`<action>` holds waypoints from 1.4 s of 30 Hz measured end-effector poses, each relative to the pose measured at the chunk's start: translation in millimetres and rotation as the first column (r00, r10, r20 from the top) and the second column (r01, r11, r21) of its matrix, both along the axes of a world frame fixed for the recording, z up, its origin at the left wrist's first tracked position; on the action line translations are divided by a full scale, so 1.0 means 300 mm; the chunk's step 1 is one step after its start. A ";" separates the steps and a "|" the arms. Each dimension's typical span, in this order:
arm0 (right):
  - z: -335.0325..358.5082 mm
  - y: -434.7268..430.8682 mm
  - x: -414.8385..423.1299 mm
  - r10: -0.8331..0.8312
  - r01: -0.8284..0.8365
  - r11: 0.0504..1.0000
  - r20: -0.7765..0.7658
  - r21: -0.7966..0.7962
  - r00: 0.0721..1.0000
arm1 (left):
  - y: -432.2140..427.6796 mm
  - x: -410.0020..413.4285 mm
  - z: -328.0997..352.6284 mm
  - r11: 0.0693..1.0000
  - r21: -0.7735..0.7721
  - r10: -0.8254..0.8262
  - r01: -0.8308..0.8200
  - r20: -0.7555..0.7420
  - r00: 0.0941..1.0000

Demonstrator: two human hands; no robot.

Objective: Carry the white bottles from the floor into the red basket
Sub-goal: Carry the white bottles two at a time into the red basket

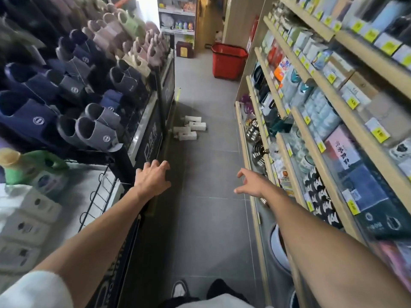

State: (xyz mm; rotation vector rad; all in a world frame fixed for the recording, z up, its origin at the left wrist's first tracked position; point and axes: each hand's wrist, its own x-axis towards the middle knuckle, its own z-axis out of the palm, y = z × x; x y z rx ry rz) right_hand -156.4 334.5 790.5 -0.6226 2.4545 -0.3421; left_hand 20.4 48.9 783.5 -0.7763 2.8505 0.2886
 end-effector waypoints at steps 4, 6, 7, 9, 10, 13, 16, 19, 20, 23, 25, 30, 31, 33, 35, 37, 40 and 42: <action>-0.019 -0.023 -0.093 -0.026 0.026 1.000 0.006 -0.008 1.000 | -0.011 -0.116 -0.011 1.000 -0.007 -0.014 0.014 0.005 1.000; -0.038 -0.036 -0.154 -0.034 0.034 0.999 0.010 -0.019 0.999 | -0.019 -0.185 -0.013 1.000 -0.001 -0.023 0.023 -0.001 1.000; -0.044 -0.046 -0.188 -0.027 0.027 0.999 0.011 -0.021 1.000 | -0.025 -0.221 -0.012 1.000 -0.003 -0.030 0.030 -0.003 1.000; -0.057 -0.076 -0.271 -0.013 0.013 1.000 0.014 -0.027 1.000 | -0.044 -0.297 -0.006 0.999 -0.013 -0.038 0.038 0.004 0.999; -0.060 -0.091 -0.315 -0.008 0.009 0.999 0.015 -0.039 1.000 | -0.051 -0.336 -0.002 0.999 -0.017 -0.040 0.041 0.015 0.999; -0.059 -0.124 -0.440 -0.009 0.009 0.997 0.003 -0.075 1.000 | -0.063 -0.458 0.019 0.998 -0.041 -0.042 0.042 0.023 0.999; -0.068 -0.139 -0.555 0.000 0.002 0.998 0.029 -0.064 1.000 | -0.058 -0.575 0.039 0.997 -0.069 -0.022 0.022 0.003 1.000; -0.079 -0.162 -0.660 0.018 -0.016 0.999 0.034 -0.052 0.999 | -0.060 -0.676 0.046 0.997 -0.072 -0.006 0.005 -0.001 1.000; -0.082 -0.171 -0.692 0.023 -0.021 0.998 0.037 -0.055 0.999 | -0.064 -0.706 0.042 0.998 -0.067 0.002 -0.002 0.004 1.000; -0.088 -0.202 -0.777 0.036 -0.033 0.998 0.039 -0.062 0.999 | -0.079 -0.774 0.027 0.998 -0.061 0.009 -0.008 0.017 1.000; -0.095 -0.220 -0.827 0.041 -0.039 0.997 0.040 -0.066 0.998 | -0.095 -0.812 0.015 0.998 -0.066 0.010 -0.008 0.029 1.000; -0.118 -0.276 -0.951 0.043 -0.041 0.998 0.045 -0.057 0.998 | -0.151 -0.912 -0.012 0.999 -0.049 0.002 0.001 0.061 0.998; -0.119 -0.291 -0.971 0.043 -0.041 0.998 0.046 -0.051 0.998 | -0.165 -0.933 -0.018 0.999 -0.048 -0.007 0.010 0.065 0.998; -0.120 -0.329 -1.018 0.036 -0.034 0.998 0.051 -0.045 0.998 | -0.204 -0.988 -0.028 0.999 -0.036 -0.019 0.022 0.066 0.998; -0.114 -0.374 -1.065 0.024 -0.022 0.998 0.041 -0.054 0.999 | -0.249 -1.056 -0.035 0.999 -0.031 -0.036 0.037 0.057 0.998; -0.110 -0.419 -1.115 0.011 -0.010 0.998 0.021 -0.065 1.000 | -0.292 -1.123 -0.038 0.999 -0.013 -0.051 0.052 0.047 0.998; -0.101 -0.484 -1.172 0.004 -0.004 0.999 0.006 -0.032 1.000 | -0.345 -1.202 -0.057 0.998 0.013 -0.059 0.059 0.026 0.998; -0.092 -0.527 -1.213 -0.001 0.001 1.000 0.005 -0.020 1.000 | -0.389 -1.247 -0.063 0.998 0.032 -0.060 0.059 0.025 0.998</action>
